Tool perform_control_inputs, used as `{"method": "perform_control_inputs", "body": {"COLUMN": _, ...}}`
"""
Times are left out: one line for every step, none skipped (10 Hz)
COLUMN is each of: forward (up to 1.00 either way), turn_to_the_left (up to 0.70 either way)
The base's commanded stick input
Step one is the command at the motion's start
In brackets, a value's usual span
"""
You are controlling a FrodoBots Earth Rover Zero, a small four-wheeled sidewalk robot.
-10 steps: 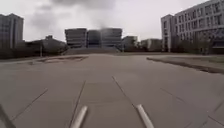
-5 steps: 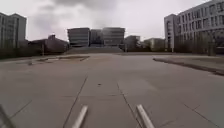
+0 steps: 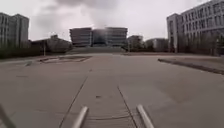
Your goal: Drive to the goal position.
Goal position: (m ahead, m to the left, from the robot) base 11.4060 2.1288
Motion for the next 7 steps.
{"method": "perform_control_inputs", "body": {"forward": 1.00, "turn_to_the_left": 0.00}}
{"method": "perform_control_inputs", "body": {"forward": 1.00, "turn_to_the_left": 0.00}}
{"method": "perform_control_inputs", "body": {"forward": 1.00, "turn_to_the_left": 0.00}}
{"method": "perform_control_inputs", "body": {"forward": 1.00, "turn_to_the_left": -0.04}}
{"method": "perform_control_inputs", "body": {"forward": 1.00, "turn_to_the_left": -0.20}}
{"method": "perform_control_inputs", "body": {"forward": 1.00, "turn_to_the_left": -0.27}}
{"method": "perform_control_inputs", "body": {"forward": 1.00, "turn_to_the_left": -0.27}}
